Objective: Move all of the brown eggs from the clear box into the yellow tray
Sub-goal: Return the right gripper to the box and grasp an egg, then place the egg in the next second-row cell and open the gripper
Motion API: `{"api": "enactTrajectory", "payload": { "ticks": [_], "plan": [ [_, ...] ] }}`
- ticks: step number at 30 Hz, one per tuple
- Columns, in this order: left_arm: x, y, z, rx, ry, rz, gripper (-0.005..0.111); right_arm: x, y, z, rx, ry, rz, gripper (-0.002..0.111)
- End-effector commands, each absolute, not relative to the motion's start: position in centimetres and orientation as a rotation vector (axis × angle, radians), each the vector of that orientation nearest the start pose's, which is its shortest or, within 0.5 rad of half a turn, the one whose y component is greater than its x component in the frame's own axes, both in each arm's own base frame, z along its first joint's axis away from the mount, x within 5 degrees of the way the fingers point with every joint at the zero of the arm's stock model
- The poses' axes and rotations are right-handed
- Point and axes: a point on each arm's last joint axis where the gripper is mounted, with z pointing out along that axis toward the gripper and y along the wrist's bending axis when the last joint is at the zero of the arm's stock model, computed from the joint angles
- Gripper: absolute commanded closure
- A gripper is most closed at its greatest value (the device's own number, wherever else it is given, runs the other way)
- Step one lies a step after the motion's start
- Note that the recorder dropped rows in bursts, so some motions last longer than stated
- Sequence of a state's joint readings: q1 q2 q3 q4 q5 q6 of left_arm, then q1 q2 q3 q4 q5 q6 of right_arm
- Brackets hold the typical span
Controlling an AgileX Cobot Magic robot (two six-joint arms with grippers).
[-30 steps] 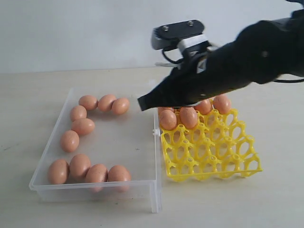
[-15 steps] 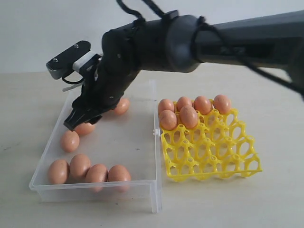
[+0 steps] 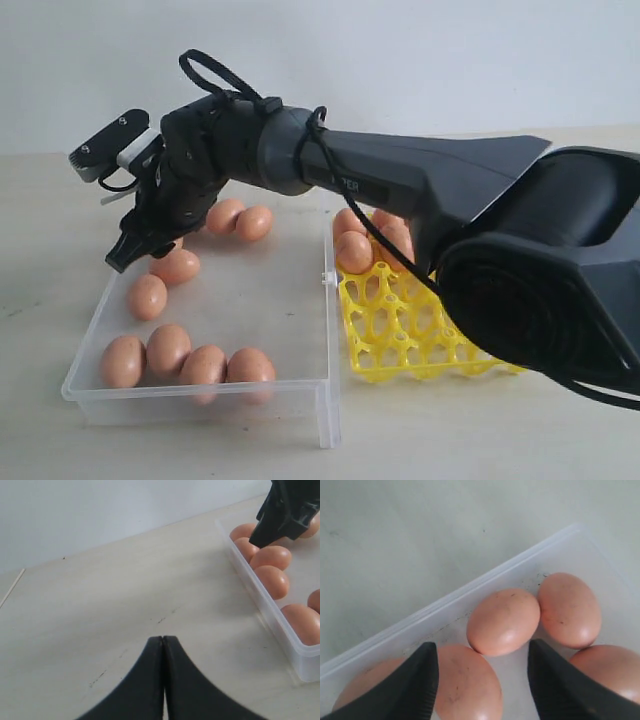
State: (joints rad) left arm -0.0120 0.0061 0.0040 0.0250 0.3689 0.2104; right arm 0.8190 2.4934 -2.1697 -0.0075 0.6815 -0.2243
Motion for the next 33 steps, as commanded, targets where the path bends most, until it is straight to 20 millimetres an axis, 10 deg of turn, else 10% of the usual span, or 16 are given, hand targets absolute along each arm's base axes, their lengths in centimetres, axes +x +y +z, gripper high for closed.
{"api": "enactTrajectory", "payload": {
  "ticks": [1,23,31,33],
  "plan": [
    [5.3,0.0,18.0,0.214,1.837,0.160,0.107,38.1,40.8,14.8,-1.265,2.163,0.235,0.051],
    [5.3,0.0,18.0,0.214,1.837,0.160,0.107,37.8,40.3,11.1,-1.379,2.253,0.118,0.043],
    [5.3,0.0,18.0,0.214,1.837,0.160,0.107,37.7,40.1,12.2,-1.384,2.252,0.113,0.108],
    [5.3,0.0,18.0,0.214,1.837,0.160,0.107,37.7,40.1,13.5,-1.372,2.234,0.120,0.108]
  ]
}}
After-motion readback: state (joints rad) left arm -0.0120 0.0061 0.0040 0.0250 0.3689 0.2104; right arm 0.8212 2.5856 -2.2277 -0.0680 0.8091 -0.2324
